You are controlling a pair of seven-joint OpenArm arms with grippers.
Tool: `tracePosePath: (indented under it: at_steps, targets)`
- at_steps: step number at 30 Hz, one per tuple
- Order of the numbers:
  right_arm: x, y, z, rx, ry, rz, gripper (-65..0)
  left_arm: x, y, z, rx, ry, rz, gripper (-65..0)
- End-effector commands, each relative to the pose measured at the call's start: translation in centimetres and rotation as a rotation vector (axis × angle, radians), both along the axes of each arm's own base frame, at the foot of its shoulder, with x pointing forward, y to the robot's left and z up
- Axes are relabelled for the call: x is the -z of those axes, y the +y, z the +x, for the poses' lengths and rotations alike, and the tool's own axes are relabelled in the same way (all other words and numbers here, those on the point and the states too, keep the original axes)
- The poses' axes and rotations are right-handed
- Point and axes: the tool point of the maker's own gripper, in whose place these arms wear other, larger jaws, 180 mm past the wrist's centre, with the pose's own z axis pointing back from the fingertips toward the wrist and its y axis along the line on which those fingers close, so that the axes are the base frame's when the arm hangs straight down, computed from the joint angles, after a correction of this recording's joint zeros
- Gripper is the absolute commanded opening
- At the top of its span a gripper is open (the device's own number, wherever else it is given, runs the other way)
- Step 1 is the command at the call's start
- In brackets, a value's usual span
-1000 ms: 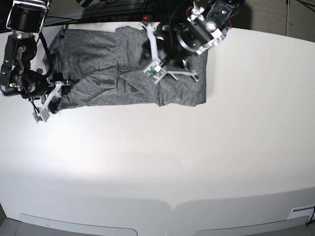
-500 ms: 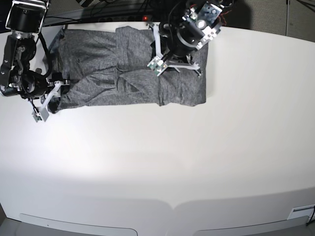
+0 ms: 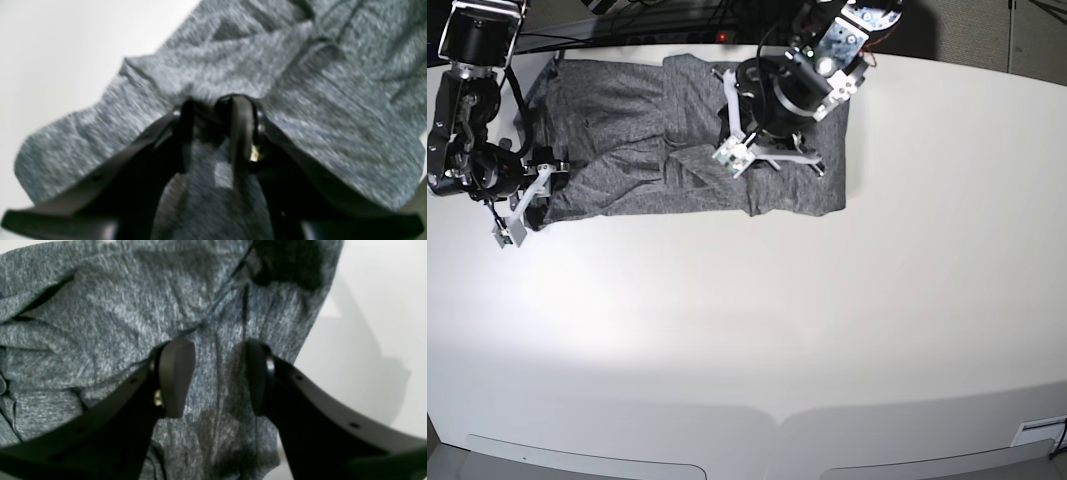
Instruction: Fold the T-shirt properly
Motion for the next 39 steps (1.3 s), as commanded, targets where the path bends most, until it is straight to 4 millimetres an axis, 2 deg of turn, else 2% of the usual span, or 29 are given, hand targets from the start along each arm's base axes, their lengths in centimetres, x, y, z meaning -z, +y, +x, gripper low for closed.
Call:
tracePosePath:
  at_steps: [1,6,7,9,10,16,23,26,28,33,34,37,39]
  targets:
    - [-1.2,-0.7,1.0,-0.003,-0.040,-0.017,-35.7,-1.4,-0.6,0.9,-0.002,-0.041,-0.036,-47.2]
    - [-1.2,-0.7,1.0,-0.003,-0.039,-0.017,-35.7,-1.7,-0.6,1.4,-0.002,-0.054,-0.037,-48.8]
    - [-1.2,-0.7,1.0,-0.003,-0.039,-0.017,-35.7,-1.7,-0.6,1.4,-0.002,-0.054,-0.037,-51.9]
    - [-1.2,-0.7,1.0,-0.003,-0.039,-0.017,-35.7,-1.8,-0.6,1.4,-0.002,-0.057,-0.039,-63.2]
    - [-1.2,-0.7,1.0,-0.003,-0.039,-0.017,-35.7,-1.9,-0.7,1.5,-0.002,-0.063,-0.046,-65.0]
    - [-1.2,-0.7,1.0,-0.003,-0.039,-0.017,-35.7,-3.4,-1.5,2.6,-0.005,-0.080,-0.128,-65.0]
    - [-1.2,-0.7,1.0,-0.003,-0.039,-0.017,-35.7,-7.6,-4.0,5.5,-0.011,-0.151,-0.259,-65.0]
    - [-1.2,-0.8,1.0,-0.003,-0.036,-0.017,-35.7,-8.6,-5.0,6.0,-0.015,-0.167,-0.298,-65.0]
    - [-1.2,-0.8,1.0,-0.003,-0.036,-0.017,-35.7,-8.1,-5.8,6.1,-0.015,-0.155,-0.313,-65.0]
    - [-1.2,-0.7,1.0,-0.003,-0.036,-0.017,-35.7,-5.1,-6.9,6.3,-0.011,-0.108,-0.309,-65.0]
    - [-1.2,-0.7,1.0,-0.003,-0.036,-0.017,-35.7,-4.8,-6.9,6.4,-0.010,-0.109,-0.311,-63.2]
    - [-1.2,-0.7,1.0,-0.003,-0.036,-0.017,-35.7,-4.5,-7.1,6.9,-0.009,-0.126,-0.327,-49.7]
    - [-1.2,-0.7,1.0,-0.003,-0.038,-0.014,-35.7,-4.4,-7.1,7.0,-0.009,-0.128,-0.328,-46.8]
